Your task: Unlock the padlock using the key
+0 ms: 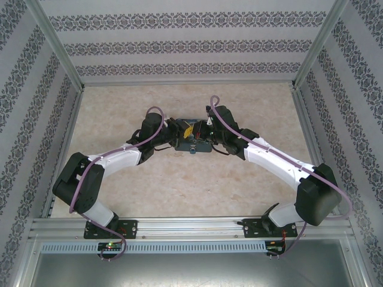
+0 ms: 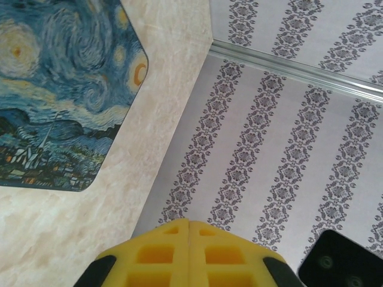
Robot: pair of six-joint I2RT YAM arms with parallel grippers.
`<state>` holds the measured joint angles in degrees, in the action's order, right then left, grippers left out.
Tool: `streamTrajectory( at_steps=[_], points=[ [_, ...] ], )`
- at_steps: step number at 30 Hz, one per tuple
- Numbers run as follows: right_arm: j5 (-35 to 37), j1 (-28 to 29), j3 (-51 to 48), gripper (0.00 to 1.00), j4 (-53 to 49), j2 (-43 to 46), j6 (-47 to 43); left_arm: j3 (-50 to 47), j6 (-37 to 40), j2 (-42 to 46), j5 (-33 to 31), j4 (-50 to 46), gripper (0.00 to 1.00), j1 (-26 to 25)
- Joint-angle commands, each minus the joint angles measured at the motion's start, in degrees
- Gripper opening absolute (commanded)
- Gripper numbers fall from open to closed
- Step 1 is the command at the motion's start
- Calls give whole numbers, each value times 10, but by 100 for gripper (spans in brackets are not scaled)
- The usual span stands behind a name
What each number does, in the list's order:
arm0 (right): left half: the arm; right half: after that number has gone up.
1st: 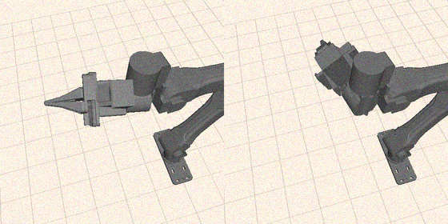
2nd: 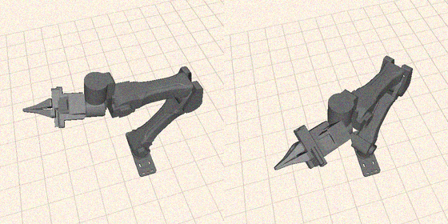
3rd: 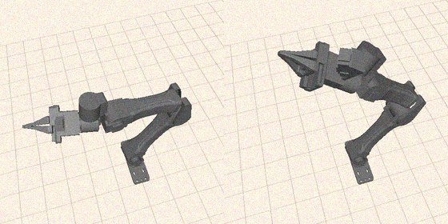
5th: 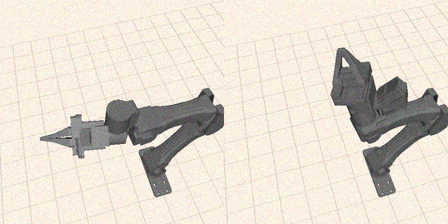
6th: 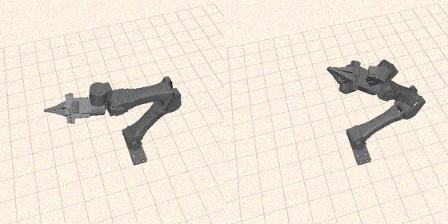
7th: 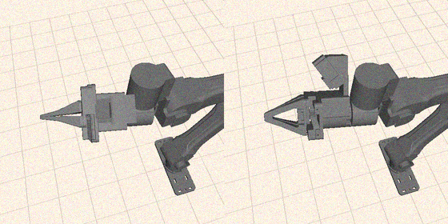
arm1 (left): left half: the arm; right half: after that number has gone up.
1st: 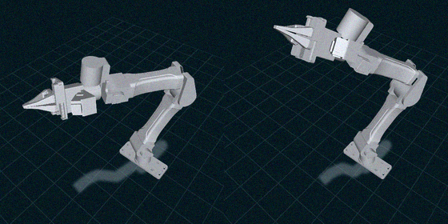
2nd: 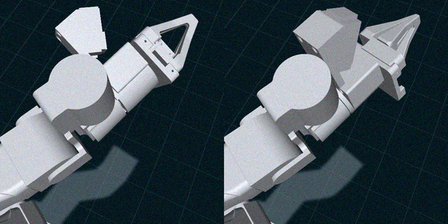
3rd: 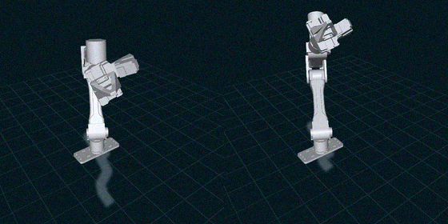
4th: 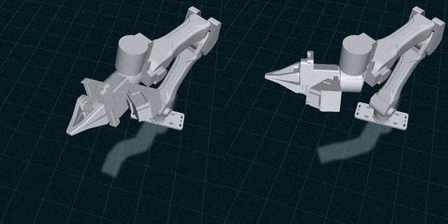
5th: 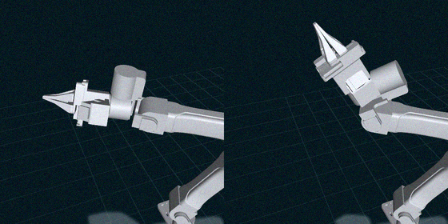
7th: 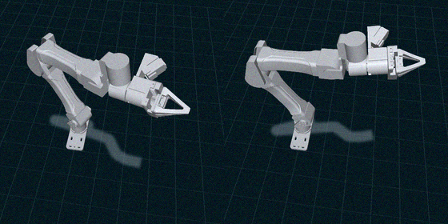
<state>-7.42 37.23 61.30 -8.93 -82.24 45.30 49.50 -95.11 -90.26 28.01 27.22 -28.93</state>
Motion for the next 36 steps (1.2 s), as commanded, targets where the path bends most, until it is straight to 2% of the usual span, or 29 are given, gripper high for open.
streamTrajectory(
  at_steps=[1,7,8,9,10,11,13,19,23,26,29,36],
  points=[
    [-6,-4,-5,0,10,-1,7,14,12,16,-2,-8,0,-10],
    [-4,-9,-15,0,12,12,8,13,37,14,-11,-10,0,-10],
    [-3,-11,-18,3,12,16,10,14,48,14,-13,-8,0,-10],
    [-1,-13,-23,14,12,20,13,16,59,14,-15,-11,0,-10],
    [1,-18,-31,32,15,28,19,18,75,15,-18,-16,0,-10],
    [1,-22,-40,46,20,37,24,24,99,16,-18,-18,0,-10],
    [-2,-35,-56,55,27,54,33,39,162,19,-21,-40,0,-9],
    [-54,-76,-107,54,76,89,57,64,372,31,-25,-47,0,-10],
    [-137,-109,-164,51,203,101,92,64,451,29,-7,-6,0,-9],
    [-192,-127,-191,51,294,101,113,66,457,19,12,32,0,-9],
    [-230,-135,-195,50,342,93,121,73,451,10,29,59,0,-9],
    [-260,-135,-197,47,432,63,160,69,424,11,20,96,0,-12]
  ],
)
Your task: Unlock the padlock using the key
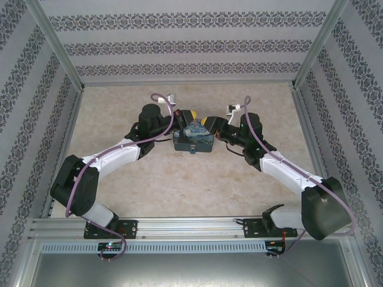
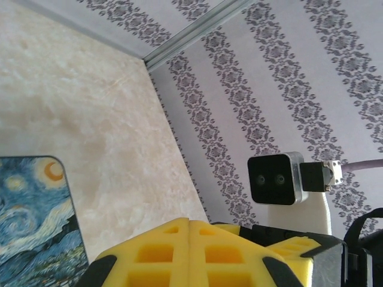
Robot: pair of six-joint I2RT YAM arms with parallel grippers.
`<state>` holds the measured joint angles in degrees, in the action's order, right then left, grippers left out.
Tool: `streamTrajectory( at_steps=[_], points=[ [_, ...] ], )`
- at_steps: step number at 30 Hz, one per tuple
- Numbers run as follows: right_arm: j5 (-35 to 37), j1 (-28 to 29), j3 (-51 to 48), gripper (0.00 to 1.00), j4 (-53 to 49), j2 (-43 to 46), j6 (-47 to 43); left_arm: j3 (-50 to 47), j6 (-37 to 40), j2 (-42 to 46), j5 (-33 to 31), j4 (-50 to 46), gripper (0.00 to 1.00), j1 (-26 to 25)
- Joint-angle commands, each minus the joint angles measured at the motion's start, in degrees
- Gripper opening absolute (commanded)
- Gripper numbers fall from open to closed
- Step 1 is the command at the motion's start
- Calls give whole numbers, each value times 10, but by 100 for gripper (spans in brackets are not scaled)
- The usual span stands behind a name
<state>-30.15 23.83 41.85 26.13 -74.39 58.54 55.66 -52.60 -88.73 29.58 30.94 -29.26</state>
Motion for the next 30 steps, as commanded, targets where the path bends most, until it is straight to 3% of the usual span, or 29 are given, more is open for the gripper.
streamTrajectory(
  at_steps=[1,21,24,29,30],
  points=[
    [-35,-1,-2,46,93,-20,34,4,-9,-5,-1,67,0,-9],
    [-32,20,12,30,146,-51,60,5,-43,-22,-23,97,0,-27],
    [-30,23,7,24,147,-52,59,5,-45,-22,-27,95,0,-29],
    [-30,23,-3,0,146,-45,58,7,-57,-20,-41,73,0,-28],
    [-31,23,-5,0,143,-42,55,9,-60,-19,-45,61,0,-28]
  ],
)
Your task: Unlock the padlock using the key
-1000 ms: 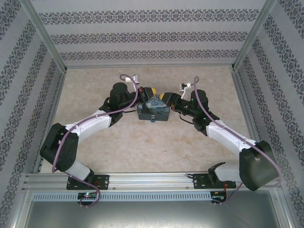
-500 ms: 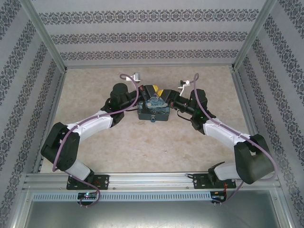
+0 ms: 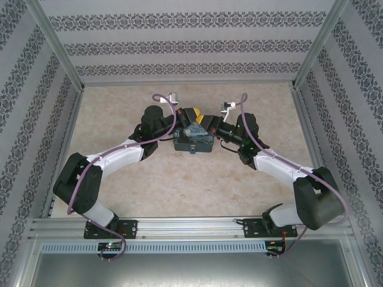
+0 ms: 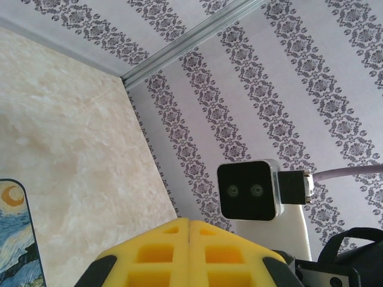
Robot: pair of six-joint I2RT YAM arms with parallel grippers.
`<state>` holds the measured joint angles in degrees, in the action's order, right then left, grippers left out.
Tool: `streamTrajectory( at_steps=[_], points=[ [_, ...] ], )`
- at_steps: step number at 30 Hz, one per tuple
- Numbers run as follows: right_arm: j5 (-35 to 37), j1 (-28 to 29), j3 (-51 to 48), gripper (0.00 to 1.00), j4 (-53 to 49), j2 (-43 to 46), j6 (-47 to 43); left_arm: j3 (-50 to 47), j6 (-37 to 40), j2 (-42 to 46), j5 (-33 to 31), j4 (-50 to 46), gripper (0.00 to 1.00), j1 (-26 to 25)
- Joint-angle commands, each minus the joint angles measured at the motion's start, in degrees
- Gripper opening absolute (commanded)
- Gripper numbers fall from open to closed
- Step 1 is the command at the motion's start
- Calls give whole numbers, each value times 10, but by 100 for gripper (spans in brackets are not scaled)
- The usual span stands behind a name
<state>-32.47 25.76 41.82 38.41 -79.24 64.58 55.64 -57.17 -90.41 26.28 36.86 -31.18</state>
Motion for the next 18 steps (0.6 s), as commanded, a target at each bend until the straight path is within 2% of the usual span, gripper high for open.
streamTrajectory(
  at_steps=[1,3,5,6,8,13,18],
  points=[
    [-9,3,-6,0,13,9,-10,14,-23,0,-18,-18,6,-9],
    [-10,1,-8,0,-7,18,-27,17,-37,10,-30,-53,28,-9],
    [-11,-3,-6,0,-47,30,-59,23,-52,24,-44,-101,60,-8],
    [-9,-4,-2,0,-71,36,-80,32,-55,30,-49,-136,65,-8],
    [1,-2,14,0,-144,50,-138,57,-57,43,-60,-223,72,-6],
    [50,4,45,0,-273,68,-250,118,-78,53,-55,-381,74,0],
    [178,43,93,0,-412,81,-373,177,-104,33,-21,-502,74,3]
  ],
)
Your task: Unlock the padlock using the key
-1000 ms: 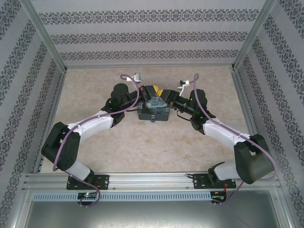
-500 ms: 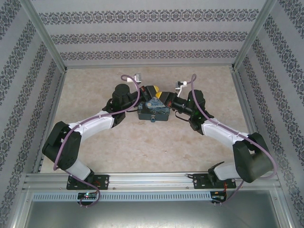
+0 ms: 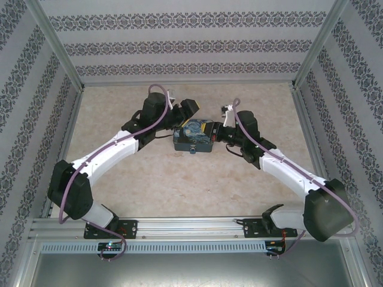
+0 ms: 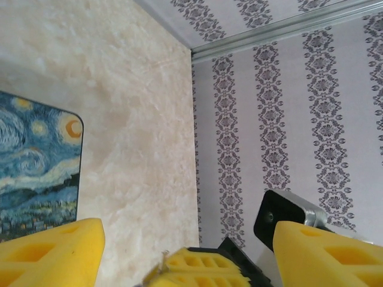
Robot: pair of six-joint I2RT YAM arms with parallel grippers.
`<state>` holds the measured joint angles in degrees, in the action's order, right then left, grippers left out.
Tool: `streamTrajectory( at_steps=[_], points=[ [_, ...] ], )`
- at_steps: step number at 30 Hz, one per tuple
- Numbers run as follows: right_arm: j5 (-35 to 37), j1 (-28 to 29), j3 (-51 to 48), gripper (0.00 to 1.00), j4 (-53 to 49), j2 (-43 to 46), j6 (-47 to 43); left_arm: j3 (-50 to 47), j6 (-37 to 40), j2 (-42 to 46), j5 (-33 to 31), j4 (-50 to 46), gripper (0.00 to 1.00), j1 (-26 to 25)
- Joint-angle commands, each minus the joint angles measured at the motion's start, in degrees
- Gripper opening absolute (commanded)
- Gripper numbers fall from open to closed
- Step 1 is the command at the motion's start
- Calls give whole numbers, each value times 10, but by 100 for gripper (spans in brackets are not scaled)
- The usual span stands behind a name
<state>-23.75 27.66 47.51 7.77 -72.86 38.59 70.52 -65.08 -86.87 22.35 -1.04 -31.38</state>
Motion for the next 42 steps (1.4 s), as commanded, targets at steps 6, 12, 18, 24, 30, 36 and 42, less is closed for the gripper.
streamTrajectory(
  at_steps=[6,12,18,24,30,36,42],
  points=[
    [261,95,76,0,-187,19,-223,54,-77,-41,71,-188,67,5],
    [325,136,88,0,-200,18,-273,51,-94,-50,79,-188,59,4],
    [325,149,101,0,-203,4,-283,49,-100,-52,74,-187,57,0],
    [324,164,114,0,-203,-15,-288,56,-107,-63,69,-182,57,-5],
    [324,170,121,0,-201,-28,-288,65,-109,-74,70,-173,55,-10],
    [324,174,128,0,-200,-42,-287,63,-113,-83,74,-160,37,-13],
    [329,176,133,0,-200,-55,-286,62,-111,-88,78,-157,15,-15]
  ],
)
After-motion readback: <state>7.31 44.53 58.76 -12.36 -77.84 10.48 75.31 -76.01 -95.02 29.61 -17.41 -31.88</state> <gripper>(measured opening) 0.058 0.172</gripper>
